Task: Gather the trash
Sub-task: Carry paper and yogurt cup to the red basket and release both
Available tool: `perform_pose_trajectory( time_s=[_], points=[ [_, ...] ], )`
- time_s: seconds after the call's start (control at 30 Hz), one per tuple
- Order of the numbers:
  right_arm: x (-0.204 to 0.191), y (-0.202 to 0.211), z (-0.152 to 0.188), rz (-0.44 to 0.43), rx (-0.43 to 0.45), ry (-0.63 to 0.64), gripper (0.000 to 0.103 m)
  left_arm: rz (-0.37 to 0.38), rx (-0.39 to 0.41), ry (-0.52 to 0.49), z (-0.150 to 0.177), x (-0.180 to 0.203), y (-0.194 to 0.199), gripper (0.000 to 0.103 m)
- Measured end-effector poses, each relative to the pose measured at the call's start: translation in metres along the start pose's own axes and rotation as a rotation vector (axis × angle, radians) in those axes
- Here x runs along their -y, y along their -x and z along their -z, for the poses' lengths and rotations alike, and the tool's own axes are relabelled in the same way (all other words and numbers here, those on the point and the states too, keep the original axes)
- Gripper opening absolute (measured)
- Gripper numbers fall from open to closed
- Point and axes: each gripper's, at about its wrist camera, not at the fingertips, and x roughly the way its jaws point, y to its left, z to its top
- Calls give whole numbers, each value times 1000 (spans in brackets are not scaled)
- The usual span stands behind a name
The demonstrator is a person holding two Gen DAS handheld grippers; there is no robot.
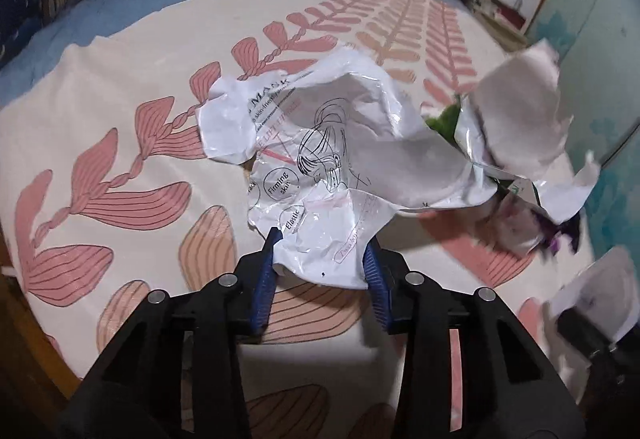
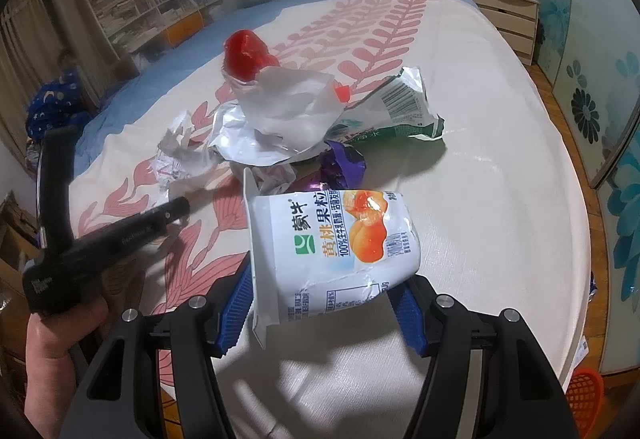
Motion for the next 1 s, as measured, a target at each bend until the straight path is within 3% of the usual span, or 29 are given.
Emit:
perform_pose_trajectory(
  time_s=[0.13,0.33,0.47,0.6,0.77,0.87,0.93,1.0],
  points=[
    [2,15,5,-11,32,5,62,-3,52,4,3,5,19,37],
    [29,87,6,-61,126,-17,62,-39,211,-52,22,30,106,35],
    [75,158,8,-65,208,-42,62,-4,287,-111,33,76,172,35],
    [147,230,19,-5,283,-85,62,90,319,-195,46,157,215,35],
    [257,278,58,147,265,-169,63,222,244,-326,74,270,215,35],
    [327,278,96,240,184,-246,63,307,161,-439,105,340,196,35],
    [371,270,127,272,101,-323,63,371,66,-491,129,380,174,35],
    [415,252,170,319,-6,-384,63,399,-86,-546,164,422,133,35]
  ],
)
